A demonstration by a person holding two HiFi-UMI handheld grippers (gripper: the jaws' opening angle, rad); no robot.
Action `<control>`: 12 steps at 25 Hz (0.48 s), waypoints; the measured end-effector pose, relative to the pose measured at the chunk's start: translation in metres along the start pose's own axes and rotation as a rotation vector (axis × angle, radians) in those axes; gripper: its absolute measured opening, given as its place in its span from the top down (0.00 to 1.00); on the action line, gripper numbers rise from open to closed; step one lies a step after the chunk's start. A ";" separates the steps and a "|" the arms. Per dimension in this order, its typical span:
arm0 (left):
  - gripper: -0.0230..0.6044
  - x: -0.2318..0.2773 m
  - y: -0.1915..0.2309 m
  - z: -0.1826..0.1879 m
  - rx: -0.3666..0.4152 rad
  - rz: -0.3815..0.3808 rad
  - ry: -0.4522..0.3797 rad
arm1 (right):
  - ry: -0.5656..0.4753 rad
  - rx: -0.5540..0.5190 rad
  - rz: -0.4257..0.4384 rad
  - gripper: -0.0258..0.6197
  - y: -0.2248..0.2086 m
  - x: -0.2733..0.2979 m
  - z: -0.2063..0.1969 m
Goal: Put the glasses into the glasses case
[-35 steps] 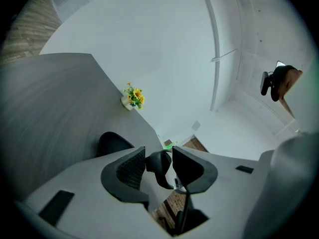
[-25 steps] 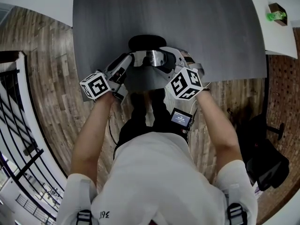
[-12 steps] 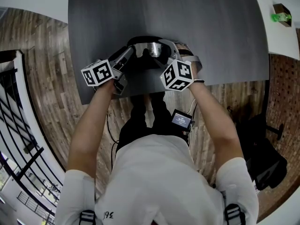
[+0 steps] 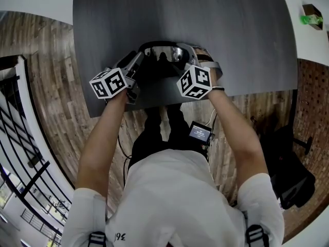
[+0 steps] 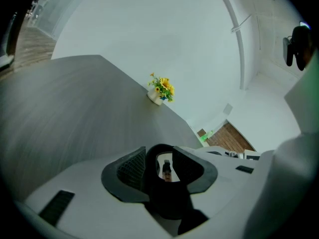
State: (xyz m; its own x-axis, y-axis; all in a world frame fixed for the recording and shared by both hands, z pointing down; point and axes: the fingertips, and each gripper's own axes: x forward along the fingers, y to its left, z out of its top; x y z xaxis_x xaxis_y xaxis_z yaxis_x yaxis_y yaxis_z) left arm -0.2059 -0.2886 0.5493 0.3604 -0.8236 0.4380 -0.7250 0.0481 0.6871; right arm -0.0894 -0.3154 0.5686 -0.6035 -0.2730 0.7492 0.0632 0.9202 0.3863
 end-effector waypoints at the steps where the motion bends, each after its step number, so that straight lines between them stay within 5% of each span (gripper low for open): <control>1: 0.70 -0.001 0.004 0.002 0.002 0.012 -0.013 | -0.001 -0.004 0.001 0.53 0.000 0.000 0.000; 12: 0.70 0.018 0.002 0.001 -0.116 -0.126 0.031 | 0.029 -0.110 -0.005 0.53 0.003 0.005 0.004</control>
State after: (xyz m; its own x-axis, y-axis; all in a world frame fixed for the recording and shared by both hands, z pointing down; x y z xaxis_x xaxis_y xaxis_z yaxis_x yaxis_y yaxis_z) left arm -0.2014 -0.3041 0.5575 0.4635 -0.8095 0.3603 -0.6011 0.0115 0.7991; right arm -0.0957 -0.3131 0.5714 -0.5810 -0.2870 0.7617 0.1478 0.8830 0.4455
